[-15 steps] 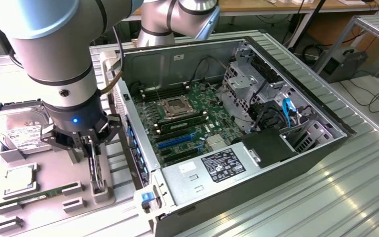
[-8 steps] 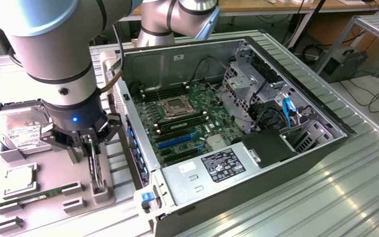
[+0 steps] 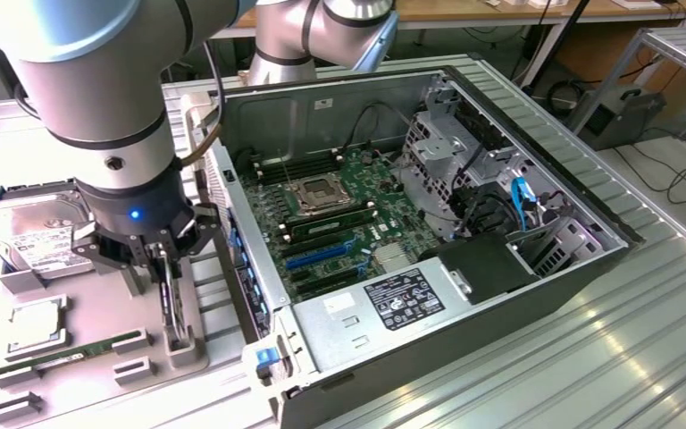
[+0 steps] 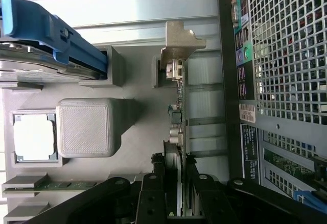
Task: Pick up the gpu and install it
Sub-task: 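Pick up the gpu and move the gpu toward the slot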
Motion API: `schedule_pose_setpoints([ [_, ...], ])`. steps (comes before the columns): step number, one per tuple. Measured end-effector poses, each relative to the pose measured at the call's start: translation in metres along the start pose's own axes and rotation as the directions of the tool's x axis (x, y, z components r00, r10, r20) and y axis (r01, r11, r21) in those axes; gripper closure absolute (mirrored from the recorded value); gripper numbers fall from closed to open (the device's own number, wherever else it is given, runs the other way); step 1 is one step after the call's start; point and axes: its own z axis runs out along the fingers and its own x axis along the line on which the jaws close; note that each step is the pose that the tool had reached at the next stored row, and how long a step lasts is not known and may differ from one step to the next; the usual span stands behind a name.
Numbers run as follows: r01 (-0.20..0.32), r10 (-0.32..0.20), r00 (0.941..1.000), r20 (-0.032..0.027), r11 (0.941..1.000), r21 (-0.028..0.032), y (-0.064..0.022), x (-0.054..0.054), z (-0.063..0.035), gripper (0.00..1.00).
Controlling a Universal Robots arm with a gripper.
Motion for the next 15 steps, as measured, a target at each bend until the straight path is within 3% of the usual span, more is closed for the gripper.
schedule_pose_setpoints([
  [15, 0.0, 0.0, 1.0, 0.0, 1.0, 0.0, 0.0002, 0.0, -0.0048, 0.74],
])
